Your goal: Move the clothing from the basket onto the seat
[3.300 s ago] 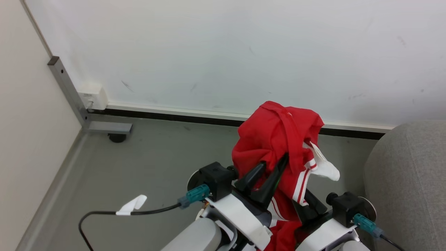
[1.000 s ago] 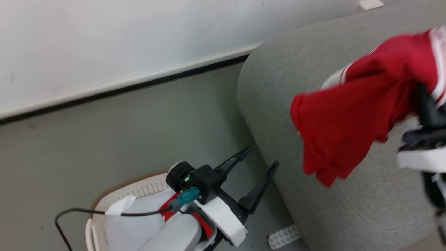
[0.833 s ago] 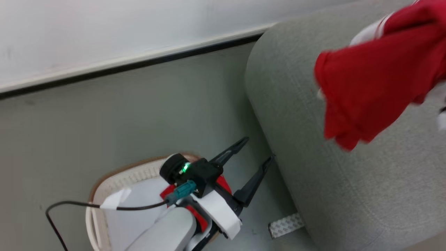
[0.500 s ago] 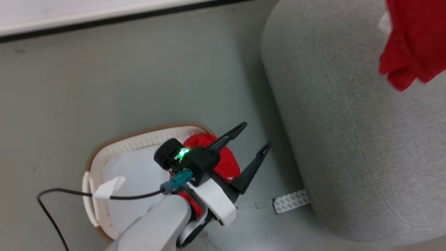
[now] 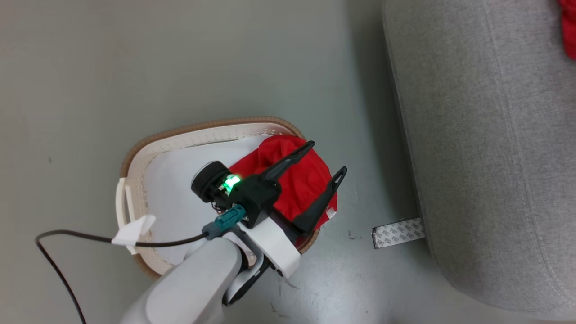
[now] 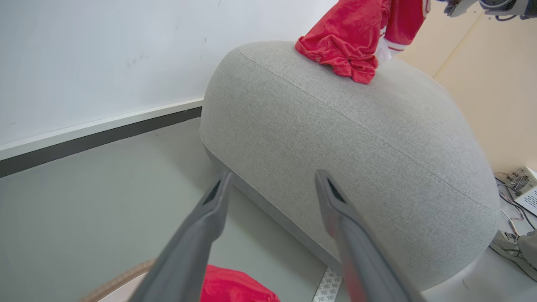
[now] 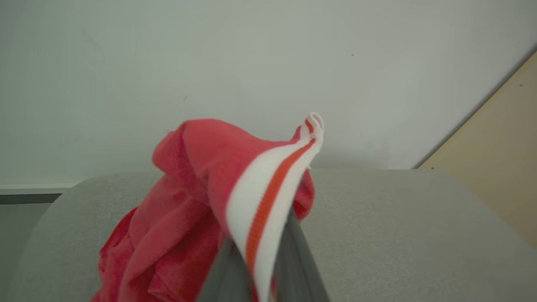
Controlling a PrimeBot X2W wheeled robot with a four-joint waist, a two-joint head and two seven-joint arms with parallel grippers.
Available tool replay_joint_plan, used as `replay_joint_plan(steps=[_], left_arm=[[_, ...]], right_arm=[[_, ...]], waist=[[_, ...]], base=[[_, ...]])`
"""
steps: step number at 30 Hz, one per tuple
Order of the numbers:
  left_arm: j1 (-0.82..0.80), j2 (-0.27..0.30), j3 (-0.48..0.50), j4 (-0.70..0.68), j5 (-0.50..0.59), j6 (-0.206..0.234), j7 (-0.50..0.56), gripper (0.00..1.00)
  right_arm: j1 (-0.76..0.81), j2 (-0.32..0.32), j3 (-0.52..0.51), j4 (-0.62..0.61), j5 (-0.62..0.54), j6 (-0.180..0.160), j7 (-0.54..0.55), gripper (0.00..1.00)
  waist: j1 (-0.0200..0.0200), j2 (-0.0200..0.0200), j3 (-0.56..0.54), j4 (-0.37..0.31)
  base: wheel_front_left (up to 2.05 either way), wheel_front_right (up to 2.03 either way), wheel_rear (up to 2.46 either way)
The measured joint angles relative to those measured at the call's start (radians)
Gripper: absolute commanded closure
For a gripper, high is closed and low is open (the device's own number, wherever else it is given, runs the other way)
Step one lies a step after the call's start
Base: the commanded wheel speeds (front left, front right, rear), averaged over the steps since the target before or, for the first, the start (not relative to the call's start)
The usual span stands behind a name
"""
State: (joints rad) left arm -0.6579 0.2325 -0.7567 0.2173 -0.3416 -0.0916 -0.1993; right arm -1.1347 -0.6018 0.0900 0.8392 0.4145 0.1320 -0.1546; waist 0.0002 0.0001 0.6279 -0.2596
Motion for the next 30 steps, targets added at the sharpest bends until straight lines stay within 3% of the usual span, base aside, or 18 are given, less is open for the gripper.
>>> replay_joint_plan(steps=[2, 3, 5, 7, 10, 12, 16, 24, 30], left_arm=[[-0.001, 0.001, -0.001, 0.002, 0.000, 0.000, -0.001, 0.00], [-0.002, 0.000, -0.003, 0.004, 0.000, 0.002, -0.003, 0.00], [-0.002, 0.000, -0.004, 0.005, 0.000, 0.004, -0.003, 0.00], [-0.002, 0.000, -0.006, 0.008, 0.000, 0.004, -0.003, 0.00], [-0.002, 0.000, -0.009, 0.014, 0.000, 0.005, -0.003, 0.00], [-0.002, 0.002, -0.010, 0.019, 0.000, 0.005, -0.005, 0.00], [0.000, -0.004, -0.017, 0.034, -0.003, 0.005, -0.014, 0.00], [0.055, -0.030, -0.004, 0.090, -0.048, 0.019, -0.044, 0.00], [0.122, -0.047, 0.033, 0.114, -0.085, 0.040, -0.058, 0.00]], right_arm=[[-0.003, 0.018, 0.013, 0.087, 0.019, 0.000, 0.080, 0.86], [-0.003, 0.043, 0.039, 0.140, 0.041, 0.000, 0.150, 0.87], [-0.003, 0.051, 0.048, 0.158, 0.057, 0.000, 0.172, 0.91], [-0.002, 0.055, 0.065, 0.184, 0.080, 0.000, 0.210, 0.88], [-0.002, 0.054, 0.084, 0.207, 0.098, 0.000, 0.225, 0.53], [0.003, 0.062, 0.106, 0.213, 0.121, 0.000, 0.246, 0.00], [0.018, 0.066, 0.150, 0.213, 0.148, 0.000, 0.260, 0.00], [0.087, 0.053, 0.259, 0.179, 0.231, 0.000, 0.413, 0.00], [0.138, 0.002, 0.328, 0.057, 0.274, 0.000, 0.388, 0.00]], waist=[[0.0000, 0.0000, 0.008, 0.009], [-0.0001, 0.0000, 0.013, 0.014], [0.0000, 0.0000, 0.014, 0.015], [-0.0001, -0.0001, 0.015, 0.016], [0.0000, -0.0001, 0.010, 0.014], [0.0000, -0.0001, 0.001, 0.011], [-0.0001, -0.0001, -0.031, 0.005], [-0.0002, 0.0000, -0.166, -0.001], [-0.0003, -0.0001, -0.303, -0.002]], base=[[0.00, 0.00, 0.00], [0.00, 0.00, 0.00], [0.00, 0.00, 0.00], [0.00, 0.00, 0.00], [0.00, 0.00, 0.00], [0.00, 0.00, 0.00], [0.00, 0.00, 0.00], [0.00, 0.00, 0.00], [0.00, 0.00, 0.00]])
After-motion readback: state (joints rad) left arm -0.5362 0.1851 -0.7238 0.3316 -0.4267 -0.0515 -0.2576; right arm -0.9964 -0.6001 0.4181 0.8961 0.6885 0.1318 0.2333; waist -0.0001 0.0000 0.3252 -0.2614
